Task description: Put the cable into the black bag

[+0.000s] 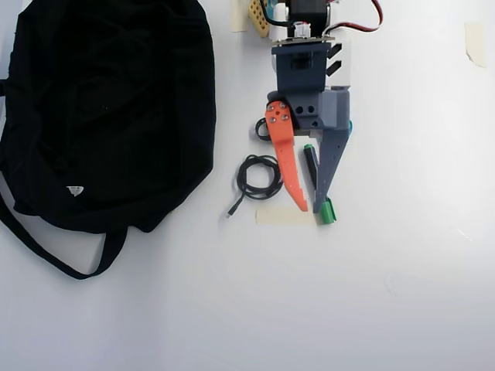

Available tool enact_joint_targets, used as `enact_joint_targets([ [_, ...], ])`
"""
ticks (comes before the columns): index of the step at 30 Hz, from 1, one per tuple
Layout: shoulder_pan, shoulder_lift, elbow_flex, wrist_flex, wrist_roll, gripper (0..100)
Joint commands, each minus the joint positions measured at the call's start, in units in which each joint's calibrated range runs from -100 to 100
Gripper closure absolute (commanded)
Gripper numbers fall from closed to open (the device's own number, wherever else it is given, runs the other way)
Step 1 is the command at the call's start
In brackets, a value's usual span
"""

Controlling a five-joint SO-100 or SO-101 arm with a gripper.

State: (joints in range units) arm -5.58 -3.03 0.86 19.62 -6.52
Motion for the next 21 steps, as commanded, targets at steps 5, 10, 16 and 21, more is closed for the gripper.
enact_joint_targets([
  [5, 1.55, -0.21, -1.58, -4.03, 0.33, 98],
  [10, 1.47, -0.21, -1.04, -5.41, 3.64, 98],
  [16, 1.69, -1.29, 2.1, -7.82, 5.31, 98],
  [21, 3.27, -1.45, 1.92, -7.31, 5.26, 98],
])
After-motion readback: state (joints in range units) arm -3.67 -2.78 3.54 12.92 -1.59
